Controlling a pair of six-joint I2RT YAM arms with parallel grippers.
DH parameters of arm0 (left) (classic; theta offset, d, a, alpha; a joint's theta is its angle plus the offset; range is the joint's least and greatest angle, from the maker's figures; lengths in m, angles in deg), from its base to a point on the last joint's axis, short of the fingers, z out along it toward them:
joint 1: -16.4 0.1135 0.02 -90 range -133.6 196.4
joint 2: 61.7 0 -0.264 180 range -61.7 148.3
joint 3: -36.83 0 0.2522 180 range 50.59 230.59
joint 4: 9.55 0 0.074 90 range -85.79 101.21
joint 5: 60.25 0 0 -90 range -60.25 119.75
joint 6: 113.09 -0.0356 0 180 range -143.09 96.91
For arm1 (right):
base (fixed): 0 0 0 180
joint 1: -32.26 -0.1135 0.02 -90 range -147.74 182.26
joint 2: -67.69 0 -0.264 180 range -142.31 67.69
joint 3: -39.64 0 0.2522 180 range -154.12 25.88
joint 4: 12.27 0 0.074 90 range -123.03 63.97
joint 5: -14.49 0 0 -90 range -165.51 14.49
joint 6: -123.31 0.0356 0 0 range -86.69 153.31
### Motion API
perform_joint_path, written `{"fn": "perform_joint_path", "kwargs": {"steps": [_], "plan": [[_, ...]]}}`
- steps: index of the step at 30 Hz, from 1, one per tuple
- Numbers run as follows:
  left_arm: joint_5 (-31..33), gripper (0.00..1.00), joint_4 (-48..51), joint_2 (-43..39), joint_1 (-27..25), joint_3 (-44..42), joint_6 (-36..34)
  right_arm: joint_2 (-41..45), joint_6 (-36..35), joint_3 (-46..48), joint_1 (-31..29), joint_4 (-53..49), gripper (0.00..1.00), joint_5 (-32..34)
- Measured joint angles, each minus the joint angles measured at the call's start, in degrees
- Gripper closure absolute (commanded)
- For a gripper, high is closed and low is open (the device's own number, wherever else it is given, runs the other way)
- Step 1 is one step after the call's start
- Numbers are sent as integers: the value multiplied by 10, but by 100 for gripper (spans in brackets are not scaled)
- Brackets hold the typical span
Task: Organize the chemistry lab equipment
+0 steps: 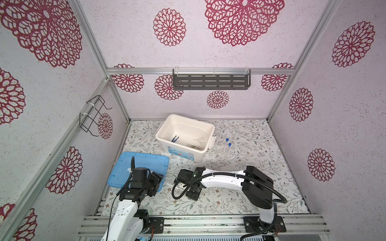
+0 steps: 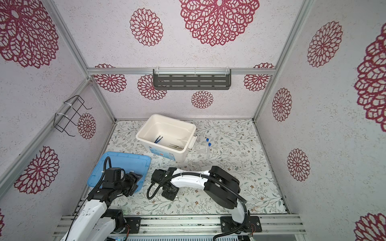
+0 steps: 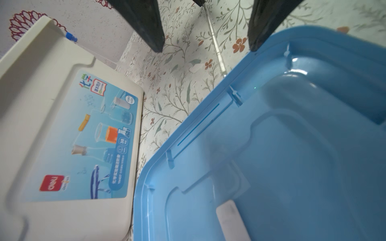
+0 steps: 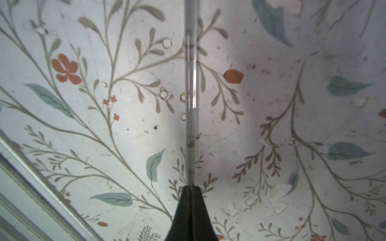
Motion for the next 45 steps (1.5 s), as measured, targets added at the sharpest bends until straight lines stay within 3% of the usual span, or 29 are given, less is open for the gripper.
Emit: {"fn": "perform_joint_path", "kwargs": {"steps": [6,14,22,25,29,35,45], "plan": [[20,33,-44,43,-47,1,26,21,4,23,2,28,100,0],[41,32,-61,71,-71,9,37,22,4,15,2,8,70,-6],[45,32,-71,71,-71,9,42,5,3,6,1,-24,69,-16],[47,32,-71,71,-71,9,42,-10,2,2,0,-33,70,-15],[49,32,-70,71,-71,9,42,-20,-10,-8,-2,-41,86,0],[50,32,-70,71,-71,9,42,-21,-23,-9,-6,-43,100,16],[50,32,-71,99,-81,19,48,-20,-21,-24,-8,-53,100,38]]}}
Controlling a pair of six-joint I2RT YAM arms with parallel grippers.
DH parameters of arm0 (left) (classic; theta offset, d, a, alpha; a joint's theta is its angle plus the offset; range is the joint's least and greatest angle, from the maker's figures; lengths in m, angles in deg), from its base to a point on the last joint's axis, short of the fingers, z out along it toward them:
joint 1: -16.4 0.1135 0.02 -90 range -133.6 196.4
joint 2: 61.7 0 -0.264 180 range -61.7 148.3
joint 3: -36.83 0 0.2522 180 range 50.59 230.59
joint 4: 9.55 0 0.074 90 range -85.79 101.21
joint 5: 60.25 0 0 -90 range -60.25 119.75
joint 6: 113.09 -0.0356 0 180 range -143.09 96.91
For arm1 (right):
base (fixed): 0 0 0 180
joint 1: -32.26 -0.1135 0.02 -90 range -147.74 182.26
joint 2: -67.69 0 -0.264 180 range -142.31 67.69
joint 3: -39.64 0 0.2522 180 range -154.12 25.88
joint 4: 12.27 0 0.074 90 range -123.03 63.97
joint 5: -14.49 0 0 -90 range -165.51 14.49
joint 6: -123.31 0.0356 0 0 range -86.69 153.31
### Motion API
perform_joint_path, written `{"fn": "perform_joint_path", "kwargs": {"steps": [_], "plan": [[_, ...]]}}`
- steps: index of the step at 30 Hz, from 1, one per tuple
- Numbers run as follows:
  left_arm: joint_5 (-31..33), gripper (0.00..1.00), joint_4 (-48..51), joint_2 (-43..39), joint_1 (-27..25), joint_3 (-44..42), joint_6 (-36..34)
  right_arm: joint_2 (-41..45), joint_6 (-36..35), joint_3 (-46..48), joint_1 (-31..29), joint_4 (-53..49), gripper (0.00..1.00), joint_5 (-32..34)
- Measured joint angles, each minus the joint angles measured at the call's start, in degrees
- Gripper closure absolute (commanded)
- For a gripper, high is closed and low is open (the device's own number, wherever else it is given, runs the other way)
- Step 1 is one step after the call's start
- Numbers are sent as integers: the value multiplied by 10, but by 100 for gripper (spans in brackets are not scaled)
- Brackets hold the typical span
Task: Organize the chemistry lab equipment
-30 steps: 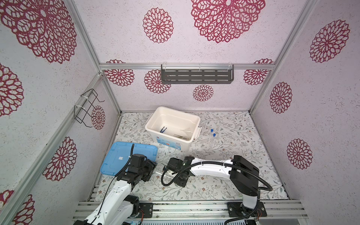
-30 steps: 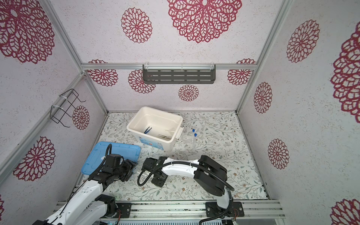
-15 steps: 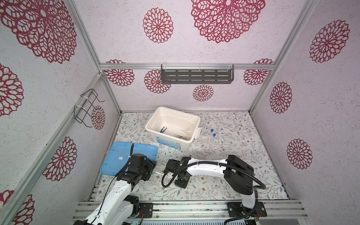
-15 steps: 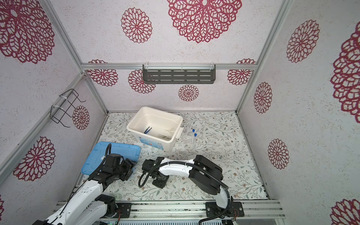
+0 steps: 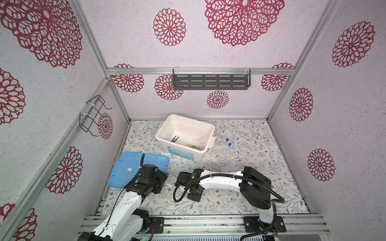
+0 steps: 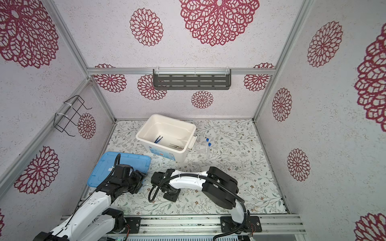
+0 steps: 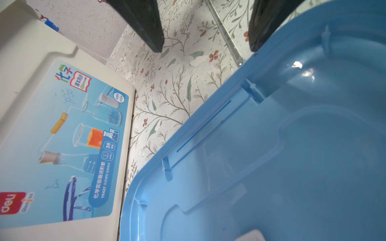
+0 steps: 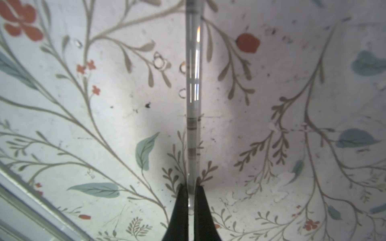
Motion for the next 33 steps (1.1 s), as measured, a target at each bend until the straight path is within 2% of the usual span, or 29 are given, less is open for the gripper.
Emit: {"fn": "perform_joint_path", "kwargs": {"steps": [10,18,22,25,33], "plan": [[6,34,-50,59,-45,22,17,58,9,38,1,49,100,14],[11,35,-87,105,-70,40,19,70,25,84,5,95,100,14],[20,35,-89,104,-71,40,19,72,25,89,17,98,91,9],[23,35,-86,104,-71,41,19,88,25,92,39,100,79,10],[39,37,-56,115,-74,95,4,240,60,157,95,156,67,41]]}}
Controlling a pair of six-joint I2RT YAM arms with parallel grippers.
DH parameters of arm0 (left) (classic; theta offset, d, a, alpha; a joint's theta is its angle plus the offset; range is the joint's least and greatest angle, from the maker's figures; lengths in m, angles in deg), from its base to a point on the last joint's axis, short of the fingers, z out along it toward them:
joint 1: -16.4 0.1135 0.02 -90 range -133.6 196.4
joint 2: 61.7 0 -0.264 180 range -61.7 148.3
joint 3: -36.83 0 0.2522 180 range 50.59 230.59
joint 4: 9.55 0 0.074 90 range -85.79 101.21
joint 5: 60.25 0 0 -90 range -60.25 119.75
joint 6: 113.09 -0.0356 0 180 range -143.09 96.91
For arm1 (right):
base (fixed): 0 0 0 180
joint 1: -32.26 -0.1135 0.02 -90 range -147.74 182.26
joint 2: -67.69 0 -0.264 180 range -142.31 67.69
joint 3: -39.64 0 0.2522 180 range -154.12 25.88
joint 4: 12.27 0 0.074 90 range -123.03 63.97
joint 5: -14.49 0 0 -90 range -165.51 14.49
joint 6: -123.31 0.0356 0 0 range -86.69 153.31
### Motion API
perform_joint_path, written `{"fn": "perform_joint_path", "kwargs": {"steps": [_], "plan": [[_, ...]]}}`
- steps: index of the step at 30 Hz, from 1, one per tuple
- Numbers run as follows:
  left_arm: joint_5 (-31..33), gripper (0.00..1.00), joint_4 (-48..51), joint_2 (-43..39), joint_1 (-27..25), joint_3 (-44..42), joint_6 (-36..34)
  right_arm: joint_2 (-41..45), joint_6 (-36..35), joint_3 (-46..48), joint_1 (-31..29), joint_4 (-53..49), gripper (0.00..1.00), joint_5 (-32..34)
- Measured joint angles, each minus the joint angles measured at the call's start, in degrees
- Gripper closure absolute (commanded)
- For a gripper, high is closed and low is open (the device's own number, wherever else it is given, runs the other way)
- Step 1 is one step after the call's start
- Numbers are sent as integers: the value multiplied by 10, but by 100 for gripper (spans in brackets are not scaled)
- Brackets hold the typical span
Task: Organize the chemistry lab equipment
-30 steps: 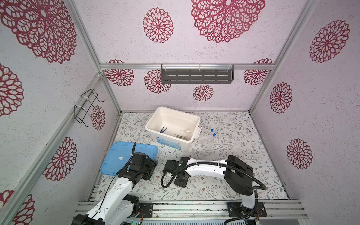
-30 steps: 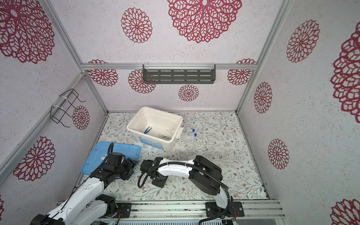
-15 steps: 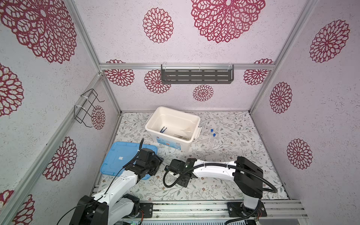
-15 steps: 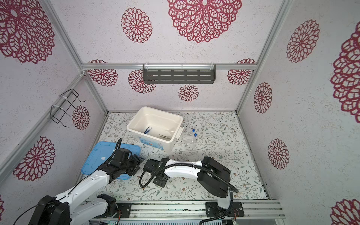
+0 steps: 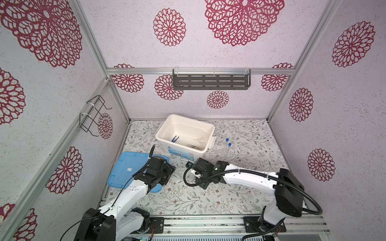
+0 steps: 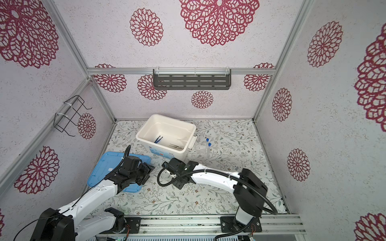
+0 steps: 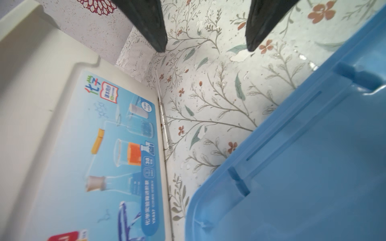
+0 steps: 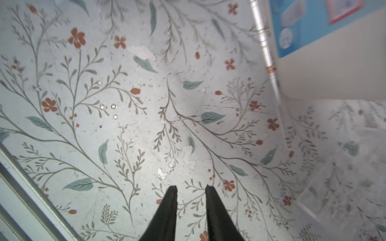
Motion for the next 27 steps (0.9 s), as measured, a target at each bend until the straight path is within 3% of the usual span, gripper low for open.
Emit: {"fn": "perform_joint_path", "kwargs": {"steps": [4,10,12,17,27], "plan": [[20,38,15,5,-18,30,-9,90,46,78,23,66,55,22],[41,38,11,28,-53,47,-11,148,110,195,71,181,50,24],[44,38,10,41,-56,47,-11,136,100,211,87,211,50,14],[53,38,10,65,-57,63,-12,84,38,212,135,276,36,-42],[62,37,-4,83,-57,84,-13,-41,-59,197,196,377,29,-131]]}}
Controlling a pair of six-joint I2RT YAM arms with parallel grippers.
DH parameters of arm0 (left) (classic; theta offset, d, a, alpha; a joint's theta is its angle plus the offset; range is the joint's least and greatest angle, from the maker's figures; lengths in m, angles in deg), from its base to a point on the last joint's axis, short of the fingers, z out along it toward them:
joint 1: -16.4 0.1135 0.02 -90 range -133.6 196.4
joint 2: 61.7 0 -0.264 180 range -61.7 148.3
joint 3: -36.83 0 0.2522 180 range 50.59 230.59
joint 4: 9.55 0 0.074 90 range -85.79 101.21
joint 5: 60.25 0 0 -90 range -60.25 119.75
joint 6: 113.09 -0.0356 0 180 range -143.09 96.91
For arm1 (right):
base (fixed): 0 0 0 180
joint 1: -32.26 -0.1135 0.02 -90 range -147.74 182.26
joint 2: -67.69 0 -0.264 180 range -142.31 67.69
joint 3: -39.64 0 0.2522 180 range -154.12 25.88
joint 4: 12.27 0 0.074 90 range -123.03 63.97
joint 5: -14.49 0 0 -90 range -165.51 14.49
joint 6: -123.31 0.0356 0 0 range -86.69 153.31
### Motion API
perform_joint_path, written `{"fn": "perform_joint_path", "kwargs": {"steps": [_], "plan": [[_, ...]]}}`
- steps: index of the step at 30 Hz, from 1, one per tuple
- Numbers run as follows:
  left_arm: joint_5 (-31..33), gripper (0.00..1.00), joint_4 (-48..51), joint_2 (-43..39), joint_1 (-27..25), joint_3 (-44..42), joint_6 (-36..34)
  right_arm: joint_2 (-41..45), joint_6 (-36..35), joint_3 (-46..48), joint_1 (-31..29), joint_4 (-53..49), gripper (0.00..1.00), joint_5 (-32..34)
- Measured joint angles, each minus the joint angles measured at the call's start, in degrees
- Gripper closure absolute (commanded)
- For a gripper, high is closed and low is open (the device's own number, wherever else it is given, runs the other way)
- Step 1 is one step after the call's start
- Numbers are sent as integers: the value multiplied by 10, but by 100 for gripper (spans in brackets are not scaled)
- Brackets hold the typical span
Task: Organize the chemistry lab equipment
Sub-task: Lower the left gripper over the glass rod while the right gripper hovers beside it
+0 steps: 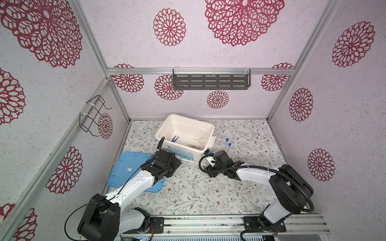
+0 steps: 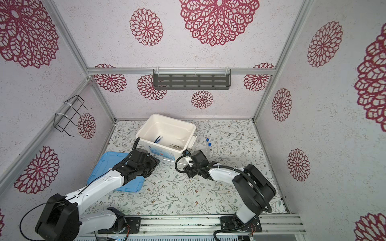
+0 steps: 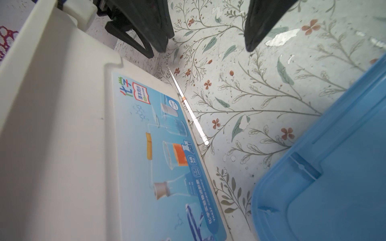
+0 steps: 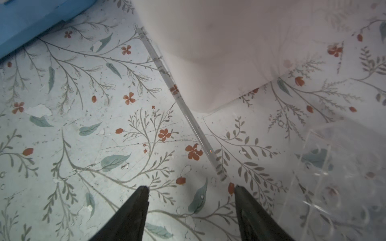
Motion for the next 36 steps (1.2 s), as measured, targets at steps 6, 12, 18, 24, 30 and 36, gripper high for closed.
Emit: {"fn": "perform_joint_path", "kwargs": {"steps": [6,12,18,24,30,36], "plan": [[7,37,0,1,0,0,-1,-45,-21,-13,13,29,29,-25],[10,36,-2,1,0,0,-1,-68,-34,-25,16,34,32,-48],[11,36,-8,15,0,0,-5,-77,-44,-23,16,35,35,-82],[10,36,-16,29,0,0,-7,-52,-42,9,10,40,38,-126],[9,36,-26,51,-3,0,-6,-13,-28,45,-24,21,38,-156],[11,39,-30,75,-23,0,-7,50,6,81,-56,19,38,-176]]}}
